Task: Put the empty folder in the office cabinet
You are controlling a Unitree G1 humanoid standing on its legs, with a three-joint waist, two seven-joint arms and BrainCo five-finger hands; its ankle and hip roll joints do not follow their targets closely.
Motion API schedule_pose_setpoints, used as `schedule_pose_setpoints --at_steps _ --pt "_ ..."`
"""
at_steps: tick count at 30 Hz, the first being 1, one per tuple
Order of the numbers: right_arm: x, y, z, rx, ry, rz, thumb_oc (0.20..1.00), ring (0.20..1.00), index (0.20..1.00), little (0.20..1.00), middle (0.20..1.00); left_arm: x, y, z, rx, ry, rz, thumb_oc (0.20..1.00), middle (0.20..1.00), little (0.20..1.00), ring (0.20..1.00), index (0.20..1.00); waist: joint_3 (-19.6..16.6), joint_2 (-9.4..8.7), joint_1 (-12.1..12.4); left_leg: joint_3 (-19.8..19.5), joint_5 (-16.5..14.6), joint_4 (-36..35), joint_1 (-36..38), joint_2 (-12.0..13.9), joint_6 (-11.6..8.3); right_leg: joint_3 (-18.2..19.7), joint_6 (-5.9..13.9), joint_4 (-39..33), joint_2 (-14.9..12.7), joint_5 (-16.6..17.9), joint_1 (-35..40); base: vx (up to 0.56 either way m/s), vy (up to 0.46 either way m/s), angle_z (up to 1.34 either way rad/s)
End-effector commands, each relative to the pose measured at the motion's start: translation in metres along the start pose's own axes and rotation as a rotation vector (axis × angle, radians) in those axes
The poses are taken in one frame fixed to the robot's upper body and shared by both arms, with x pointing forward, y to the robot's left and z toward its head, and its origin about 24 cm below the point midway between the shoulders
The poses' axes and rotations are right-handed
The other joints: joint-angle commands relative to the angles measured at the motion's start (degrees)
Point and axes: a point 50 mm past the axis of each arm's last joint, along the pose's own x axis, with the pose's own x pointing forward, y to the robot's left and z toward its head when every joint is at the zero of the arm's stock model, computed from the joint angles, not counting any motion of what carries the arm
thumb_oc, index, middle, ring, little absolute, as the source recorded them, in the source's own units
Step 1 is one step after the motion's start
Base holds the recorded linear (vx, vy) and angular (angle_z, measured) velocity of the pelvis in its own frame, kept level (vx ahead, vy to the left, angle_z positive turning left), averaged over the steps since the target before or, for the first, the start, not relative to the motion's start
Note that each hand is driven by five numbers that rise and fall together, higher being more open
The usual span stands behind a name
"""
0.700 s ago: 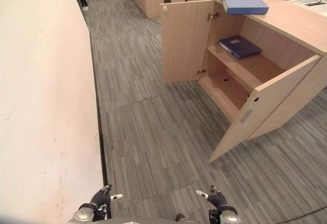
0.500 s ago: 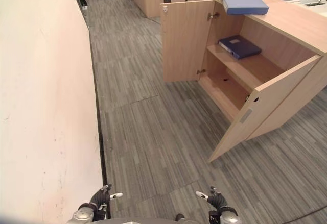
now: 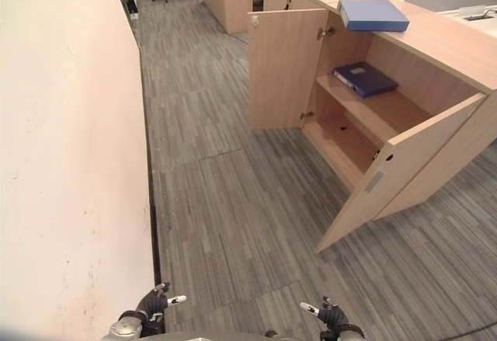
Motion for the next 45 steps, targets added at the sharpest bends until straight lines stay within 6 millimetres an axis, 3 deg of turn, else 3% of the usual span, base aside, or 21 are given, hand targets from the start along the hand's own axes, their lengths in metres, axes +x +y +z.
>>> schedule_pose_setpoints --at_steps 1,17,21,25,27,30,32,36,39,40,41,42,45 --pt "0.004 0.002 0.012 -0.032 -0.027 0.011 1.000 1.000 1.000 1.000 1.000 0.005 0.019 0.020 0.010 -0.066 0.047 1.000 1.000 1.000 1.000 1.000 0.4 -2.06 0.7 -2.3 -0.1 -1.8 0.2 4.5 -5.00 1.2 7.90 0.4 -5.9 -1.5 1.2 0.00 -0.036 0.03" --pt "0.004 0.000 0.011 -0.020 -0.022 0.011 1.000 1.000 1.000 1.000 1.000 0.006 0.020 0.022 -0.010 -0.068 0.053 1.000 1.000 1.000 1.000 1.000 1.9 -1.18 -0.3 -2.6 0.7 -0.4 -0.1 6.3 -5.88 2.8 6.26 1.6 -4.2 -2.9 0.8 0.01 -0.055 0.01" --pt "0.004 -0.006 0.015 0.004 -0.043 -0.004 1.000 1.000 1.000 1.000 1.000 0.008 0.020 0.032 -0.020 -0.100 0.048 1.000 1.000 1.000 1.000 1.000 3.3 -1.23 -1.3 -1.1 0.6 7.6 -4.8 8.7 -7.28 2.8 4.66 6.0 -4.0 -5.4 -0.9 -0.03 -0.081 0.03" --pt "0.003 -0.013 0.014 0.023 -0.039 -0.025 1.000 1.000 1.000 1.000 1.000 0.008 0.022 0.038 -0.033 -0.123 0.052 1.000 1.000 1.000 1.000 1.000 5.2 -2.02 -1.7 -2.0 6.4 21.6 -12.2 10.3 -8.55 3.2 2.43 10.0 -3.7 -7.2 -1.2 0.02 -0.075 0.05" --pt "0.003 -0.014 0.012 0.030 -0.031 -0.030 1.000 1.000 1.000 1.000 1.000 0.008 0.021 0.038 -0.035 -0.123 0.049 1.000 1.000 1.000 1.000 1.000 5.4 -2.12 -1.7 -2.2 7.8 22.7 -14.0 10.9 -8.39 3.3 2.28 10.1 -3.6 -7.8 -0.9 0.12 -0.011 0.07" --pt "0.001 -0.018 0.007 0.049 -0.010 -0.044 1.000 1.000 1.000 1.000 1.000 0.008 0.020 0.036 -0.035 -0.111 0.047 1.000 1.000 1.000 1.000 1.000 5.2 -2.64 -0.8 -0.9 7.5 18.6 -17.0 11.4 -7.45 3.7 2.82 9.0 -4.4 -8.6 0.9 0.25 0.046 0.13" --pt "0.002 -0.018 0.006 0.042 0.001 -0.050 1.000 1.000 1.000 1.000 1.000 0.009 0.016 0.036 -0.039 -0.105 0.041 1.000 1.000 1.000 1.000 1.000 4.9 -1.71 0.7 -2.4 10.1 9.6 -19.5 11.4 -7.60 4.6 3.82 8.0 -4.1 -10.2 2.9 0.31 0.098 0.06" --pt "0.004 -0.018 0.013 0.038 -0.014 -0.057 1.000 1.000 1.000 1.000 1.000 0.009 0.015 0.032 -0.060 -0.092 0.048 1.000 1.000 1.000 1.000 1.000 5.4 -1.66 2.8 -5.7 10.8 0.9 -23.7 10.9 -7.86 7.9 4.43 8.3 -4.5 -13.7 6.4 0.30 0.043 -0.18" --pt "0.004 -0.016 0.013 0.032 -0.011 -0.049 1.000 1.000 1.000 1.000 1.000 0.007 0.017 0.024 -0.074 -0.065 0.059 1.000 1.000 1.000 1.000 1.000 5.0 -1.83 3.6 -6.5 11.2 -0.2 -25.6 11.3 -8.20 10.0 4.64 8.4 -4.9 -15.4 8.5 0.40 0.079 -0.77" --pt "0.004 -0.015 0.013 0.016 -0.005 -0.043 1.000 1.000 1.000 1.000 1.000 0.005 0.019 0.014 -0.085 -0.034 0.068 1.000 1.000 1.000 1.000 1.000 4.6 -1.56 5.0 -7.7 12.3 -0.3 -28.2 12.5 -8.85 12.6 4.93 7.8 -5.4 -16.9 11.0 0.31 0.088 -0.61" --pt "0.004 -0.015 0.012 0.015 -0.004 -0.043 1.000 1.000 1.000 1.000 1.000 0.005 0.019 0.014 -0.085 -0.034 0.069 1.000 1.000 1.000 1.000 1.000 4.7 -1.74 5.0 -7.6 12.2 -0.3 -28.1 12.4 -8.86 12.5 4.92 7.9 -5.6 -17.1 11.1 0.62 0.209 -0.26" --pt "0.004 -0.014 0.011 -0.004 0.004 -0.035 1.000 1.000 1.000 1.000 1.000 0.003 0.022 0.005 -0.095 -0.004 0.083 1.000 1.000 1.000 1.000 1.000 4.3 -1.84 6.7 -10.0 13.4 0.0 -29.9 12.9 -9.64 15.0 5.26 7.7 -6.3 -18.2 13.4 0.33 0.114 -0.08" --pt "0.003 -0.011 0.004 -0.009 0.027 -0.019 1.000 1.000 1.000 1.000 1.000 0.000 0.025 -0.005 -0.100 0.032 0.089 1.000 1.000 1.000 1.000 1.000 3.2 -2.10 7.7 -10.6 15.4 0.6 -29.5 12.5 -9.97 16.8 6.48 7.9 -8.5 -18.2 14.7 0.45 0.223 -0.35"
